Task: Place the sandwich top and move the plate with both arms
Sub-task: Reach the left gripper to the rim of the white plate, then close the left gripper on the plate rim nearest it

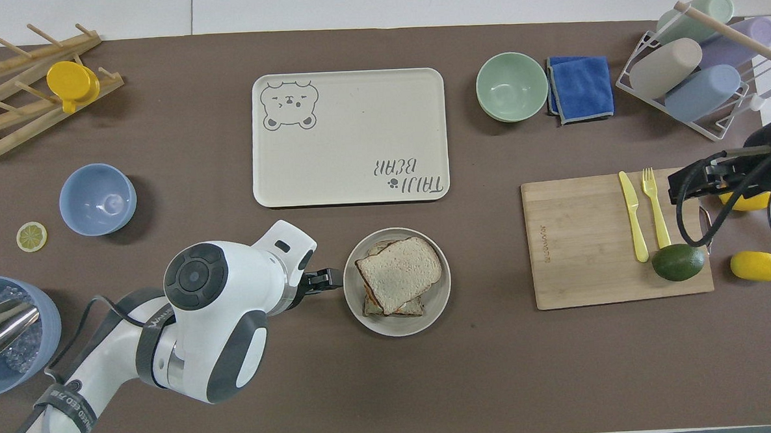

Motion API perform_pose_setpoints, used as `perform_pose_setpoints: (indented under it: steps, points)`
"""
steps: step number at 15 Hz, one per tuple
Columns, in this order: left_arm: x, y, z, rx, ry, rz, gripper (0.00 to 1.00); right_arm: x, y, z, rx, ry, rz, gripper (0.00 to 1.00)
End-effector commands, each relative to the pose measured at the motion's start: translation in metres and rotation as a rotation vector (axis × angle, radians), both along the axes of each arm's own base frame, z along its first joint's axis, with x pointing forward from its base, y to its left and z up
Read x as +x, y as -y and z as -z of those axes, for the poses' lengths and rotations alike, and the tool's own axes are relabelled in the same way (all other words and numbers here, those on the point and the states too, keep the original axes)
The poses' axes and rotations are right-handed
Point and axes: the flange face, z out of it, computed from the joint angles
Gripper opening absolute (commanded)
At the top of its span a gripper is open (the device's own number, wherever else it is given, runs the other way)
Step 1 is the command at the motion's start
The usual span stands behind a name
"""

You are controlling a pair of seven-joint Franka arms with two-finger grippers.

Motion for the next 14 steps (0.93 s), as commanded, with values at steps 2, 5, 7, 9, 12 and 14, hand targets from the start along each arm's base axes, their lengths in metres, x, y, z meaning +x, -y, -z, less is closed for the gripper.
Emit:
perform_pose_setpoints:
  steps: [2, 5, 7, 9, 12, 14]
  points:
    - [-0.006, 0.013, 0.023, -0.056, 0.005, -0.018, 0.94, 0.001, 0.01, -0.016, 0.018, 0.024, -0.014, 1.0]
    - [-0.013, 0.023, 0.026, -0.088, -0.009, 0.009, 0.87, 0.0, 0.009, -0.016, 0.024, 0.023, -0.014, 1.0]
    - [-0.014, 0.025, 0.029, -0.094, -0.009, 0.014, 0.77, -0.001, 0.008, -0.016, 0.024, 0.019, -0.014, 1.0]
    - [-0.017, 0.029, 0.035, -0.089, -0.013, 0.025, 0.73, -0.006, 0.008, -0.019, 0.024, 0.019, -0.007, 1.0]
    - [-0.016, 0.03, 0.038, -0.093, -0.003, 0.018, 0.58, -0.006, 0.008, -0.019, 0.024, 0.019, -0.007, 1.0]
    - [-0.018, 0.034, 0.044, -0.089, -0.011, 0.022, 0.47, -0.006, 0.007, -0.019, 0.024, 0.019, -0.007, 1.0]
